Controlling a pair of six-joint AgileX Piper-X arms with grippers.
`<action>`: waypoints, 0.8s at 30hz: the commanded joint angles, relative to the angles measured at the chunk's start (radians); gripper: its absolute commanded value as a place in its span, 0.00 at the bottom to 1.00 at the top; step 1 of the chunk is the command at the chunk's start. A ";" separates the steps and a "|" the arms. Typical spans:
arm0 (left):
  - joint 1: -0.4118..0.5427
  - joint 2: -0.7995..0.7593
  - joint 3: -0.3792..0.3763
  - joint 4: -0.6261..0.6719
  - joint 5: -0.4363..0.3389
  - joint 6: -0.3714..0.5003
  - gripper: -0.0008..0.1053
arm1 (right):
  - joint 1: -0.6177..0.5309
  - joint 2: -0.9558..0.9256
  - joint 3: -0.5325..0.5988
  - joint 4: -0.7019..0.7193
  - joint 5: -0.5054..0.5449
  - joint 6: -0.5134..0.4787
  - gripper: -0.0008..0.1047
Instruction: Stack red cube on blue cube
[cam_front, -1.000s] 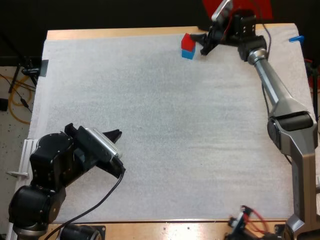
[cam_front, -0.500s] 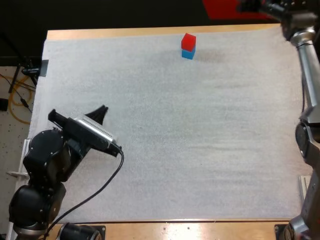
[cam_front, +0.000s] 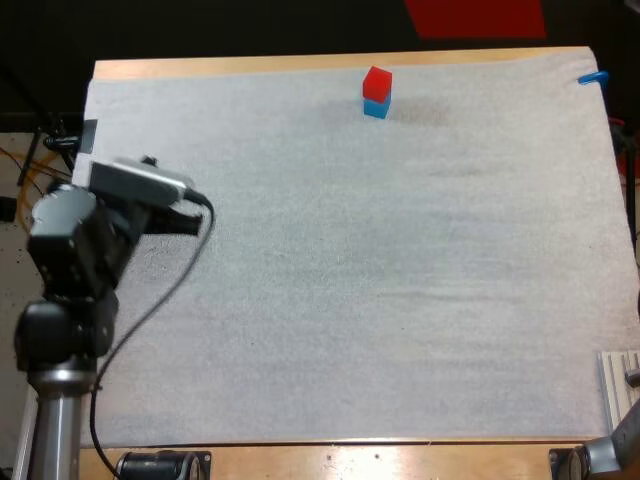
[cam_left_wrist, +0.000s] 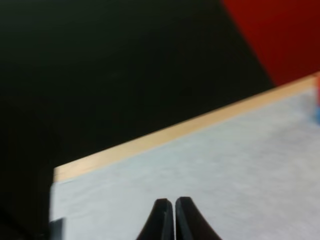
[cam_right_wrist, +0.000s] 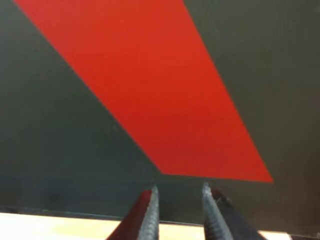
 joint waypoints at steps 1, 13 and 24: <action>0.032 0.024 -0.033 -0.017 0.004 -0.020 0.01 | -0.016 -0.045 0.041 0.010 -0.003 -0.012 0.22; 0.074 0.064 -0.078 0.026 0.027 -0.020 0.01 | -0.052 -0.400 0.513 0.001 0.058 -0.089 0.22; 0.071 -0.076 -0.075 0.150 0.027 -0.024 0.01 | -0.052 -0.783 0.871 -0.038 0.063 -0.096 0.22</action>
